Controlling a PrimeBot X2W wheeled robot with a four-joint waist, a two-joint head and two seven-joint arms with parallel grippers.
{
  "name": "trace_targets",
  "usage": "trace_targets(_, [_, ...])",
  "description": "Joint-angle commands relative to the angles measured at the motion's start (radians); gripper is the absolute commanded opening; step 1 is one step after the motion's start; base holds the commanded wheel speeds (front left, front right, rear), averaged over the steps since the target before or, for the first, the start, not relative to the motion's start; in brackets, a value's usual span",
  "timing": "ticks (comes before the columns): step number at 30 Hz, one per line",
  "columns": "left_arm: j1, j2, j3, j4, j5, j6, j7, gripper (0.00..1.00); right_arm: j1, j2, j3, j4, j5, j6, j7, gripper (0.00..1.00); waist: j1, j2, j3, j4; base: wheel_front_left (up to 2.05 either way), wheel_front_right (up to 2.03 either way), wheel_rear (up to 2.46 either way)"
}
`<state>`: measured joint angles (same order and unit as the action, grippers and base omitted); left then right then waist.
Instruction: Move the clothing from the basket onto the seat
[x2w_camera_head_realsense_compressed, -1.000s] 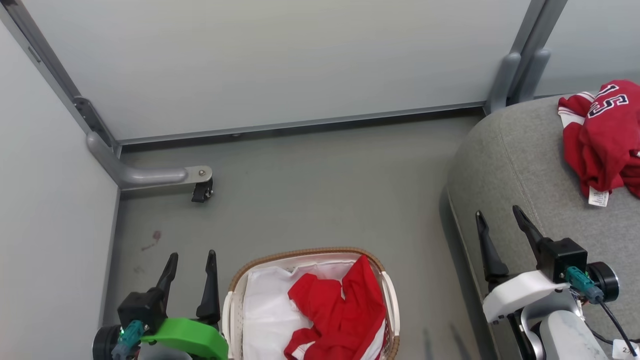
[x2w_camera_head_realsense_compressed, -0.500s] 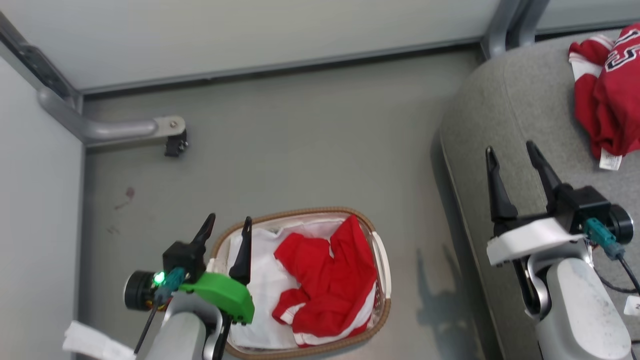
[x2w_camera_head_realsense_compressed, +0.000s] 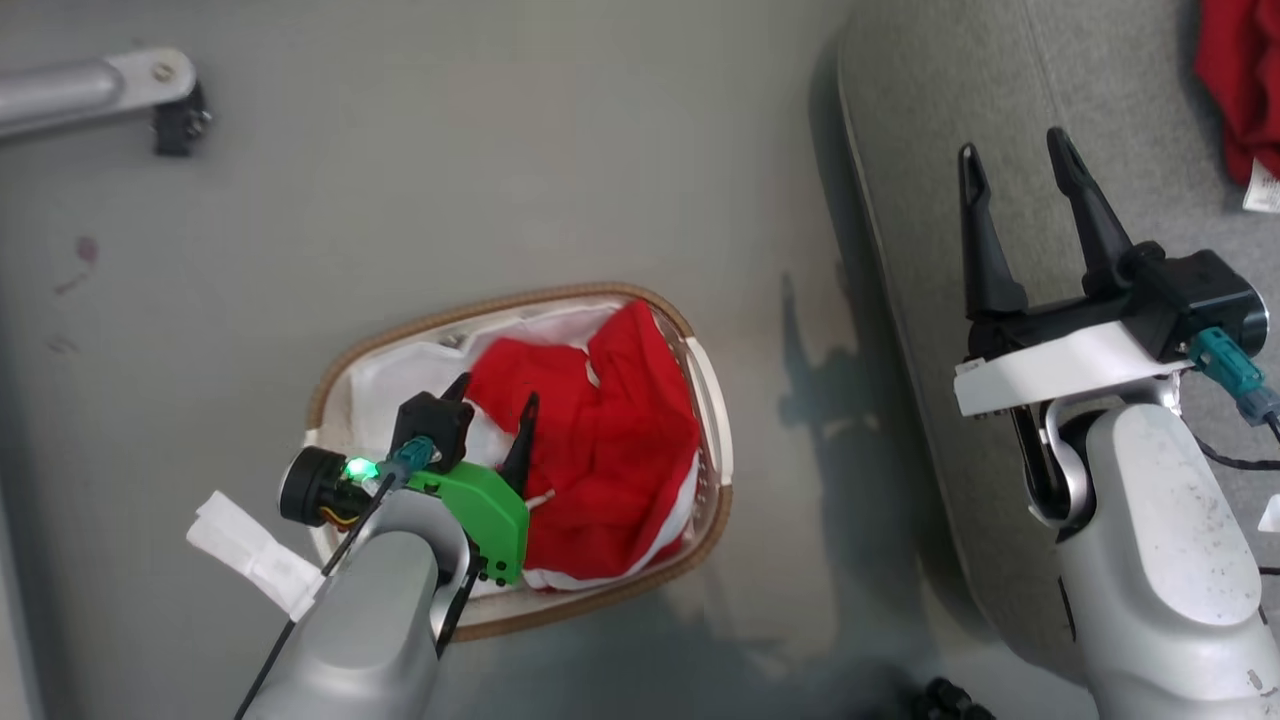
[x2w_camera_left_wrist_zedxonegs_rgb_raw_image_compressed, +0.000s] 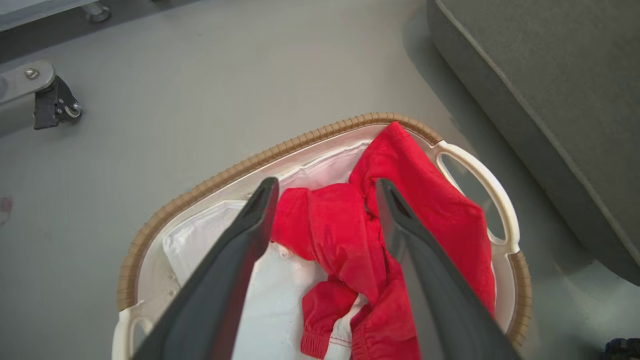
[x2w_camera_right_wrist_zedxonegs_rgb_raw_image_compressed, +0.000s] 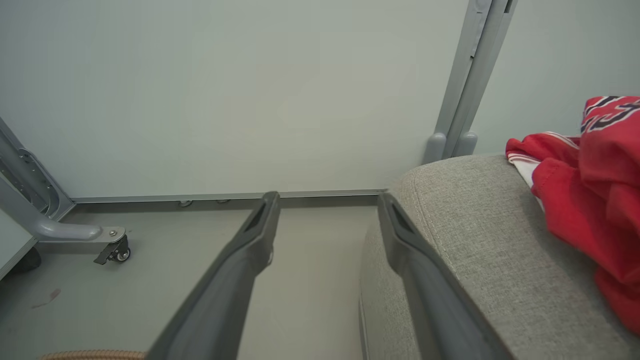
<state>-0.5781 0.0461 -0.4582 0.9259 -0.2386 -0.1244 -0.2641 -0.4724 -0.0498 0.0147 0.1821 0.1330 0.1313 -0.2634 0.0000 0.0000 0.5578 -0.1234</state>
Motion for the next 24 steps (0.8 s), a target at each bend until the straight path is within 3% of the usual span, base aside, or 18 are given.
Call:
trace_targets(1, [-0.038, 0.008, -0.015, 0.023, -0.006, -0.004, 0.0, 1.0, -0.022, -0.002, 0.004, -0.01, 0.009, -0.001, -0.002, 1.0, 0.0, 0.0, 0.157, -0.108, 0.0, 0.0, 0.0])
trace_targets(8, [-0.123, 0.008, -0.08, 0.124, 0.005, -0.004, 0.0, 1.0, -0.063, -0.001, 0.027, -0.046, 0.038, -0.001, -0.002, 1.0, 0.0, 0.0, 0.254, -0.148, 0.0, 0.0, 0.0])
trace_targets(21, [-0.248, 0.049, -0.077, 0.306, 0.002, 0.053, 0.014, 1.0, -0.1, -0.002, 0.05, -0.091, 0.073, -0.001, -0.002, 1.0, 0.0, 0.0, 0.362, -0.194, 0.0, 0.0, 0.0])
trace_targets(24, [-0.257, 0.054, -0.075, 0.325, -0.007, 0.048, 0.028, 1.0, -0.109, -0.002, 0.054, -0.096, 0.08, -0.001, -0.002, 1.0, 0.0, 0.0, 0.375, -0.201, 0.0, 0.0, 0.0])
